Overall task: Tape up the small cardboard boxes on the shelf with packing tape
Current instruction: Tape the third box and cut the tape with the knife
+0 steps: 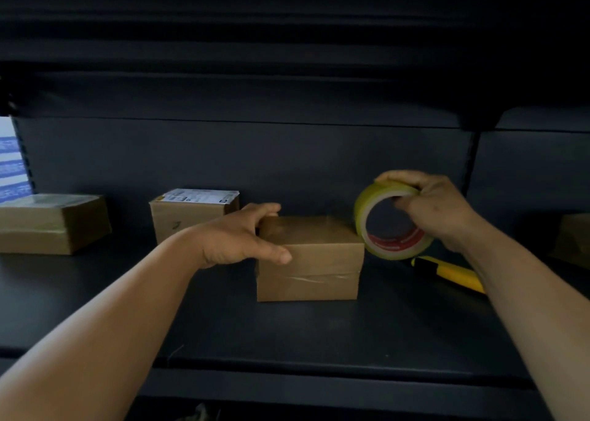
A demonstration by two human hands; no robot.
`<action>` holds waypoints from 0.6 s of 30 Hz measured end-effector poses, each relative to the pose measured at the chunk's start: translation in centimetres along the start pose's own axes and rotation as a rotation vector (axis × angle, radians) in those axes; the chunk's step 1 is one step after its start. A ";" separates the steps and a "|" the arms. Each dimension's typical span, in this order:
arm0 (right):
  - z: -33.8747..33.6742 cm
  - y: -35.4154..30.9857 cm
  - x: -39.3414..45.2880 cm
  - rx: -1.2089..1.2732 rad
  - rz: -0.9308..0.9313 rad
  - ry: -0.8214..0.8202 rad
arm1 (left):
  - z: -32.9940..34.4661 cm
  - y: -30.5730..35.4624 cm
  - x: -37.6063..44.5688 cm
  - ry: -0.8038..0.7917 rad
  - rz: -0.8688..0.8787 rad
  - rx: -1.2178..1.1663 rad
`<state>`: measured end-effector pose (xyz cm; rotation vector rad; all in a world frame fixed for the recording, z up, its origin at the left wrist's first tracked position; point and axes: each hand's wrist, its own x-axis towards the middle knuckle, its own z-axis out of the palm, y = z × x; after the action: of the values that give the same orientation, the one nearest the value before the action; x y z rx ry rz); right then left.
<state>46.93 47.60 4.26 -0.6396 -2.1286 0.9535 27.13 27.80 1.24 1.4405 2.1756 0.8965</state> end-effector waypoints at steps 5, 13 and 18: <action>-0.2 0.7 0.0 -0.033 0.022 -0.046 | 0.0 -0.1 0.0 -0.028 -0.009 -0.012; 0.8 2.9 -0.1 -0.006 0.040 -0.090 | -0.8 1.0 0.3 -0.138 -0.103 0.146; 1.0 3.3 0.2 -0.034 0.003 -0.106 | -0.1 4.3 2.0 -0.216 -0.206 0.547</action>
<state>46.53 49.33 1.29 -0.6213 -2.2418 0.9735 29.14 30.80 4.36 1.4147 2.4450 0.0616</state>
